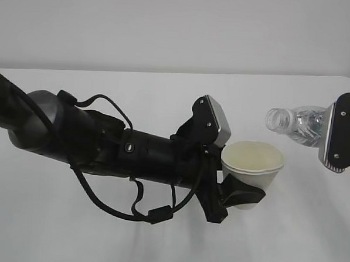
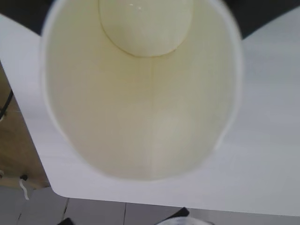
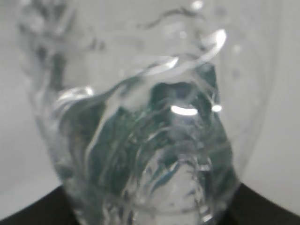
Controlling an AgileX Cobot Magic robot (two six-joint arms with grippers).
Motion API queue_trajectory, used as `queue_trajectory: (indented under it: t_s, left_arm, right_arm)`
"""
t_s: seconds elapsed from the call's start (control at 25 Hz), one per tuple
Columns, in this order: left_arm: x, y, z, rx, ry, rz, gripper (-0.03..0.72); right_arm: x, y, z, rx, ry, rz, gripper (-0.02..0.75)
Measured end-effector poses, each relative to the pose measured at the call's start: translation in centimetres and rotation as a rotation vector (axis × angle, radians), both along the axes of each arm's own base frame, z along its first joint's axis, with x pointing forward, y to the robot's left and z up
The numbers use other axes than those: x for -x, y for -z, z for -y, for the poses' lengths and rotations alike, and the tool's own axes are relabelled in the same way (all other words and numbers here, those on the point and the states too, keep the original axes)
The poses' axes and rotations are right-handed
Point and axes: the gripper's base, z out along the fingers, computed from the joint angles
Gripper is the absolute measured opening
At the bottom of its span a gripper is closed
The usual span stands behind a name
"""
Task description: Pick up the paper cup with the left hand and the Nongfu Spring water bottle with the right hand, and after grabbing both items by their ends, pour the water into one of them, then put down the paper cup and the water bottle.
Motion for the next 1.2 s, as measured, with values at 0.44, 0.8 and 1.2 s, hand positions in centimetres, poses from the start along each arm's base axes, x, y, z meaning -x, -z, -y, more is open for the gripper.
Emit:
queue_trajectory:
  t_s: [0.44,0.8,1.2]
  left_arm:
    - [0.28,0.03,0.28,-0.004,0.008,0.001,0.417]
    - [0.28,0.04,0.28,-0.006,0.007,0.002,0.417]
    - [0.28,0.04,0.28,-0.006,0.007,0.002,0.417]
  right_arm:
    - [0.00,0.00,-0.02,0.041,-0.033,0.005,0.372]
    - [0.00,-0.01,-0.03,0.067,-0.055,0.008,0.371]
    - [0.01,0.00,-0.09,0.097,-0.085,0.012,0.371]
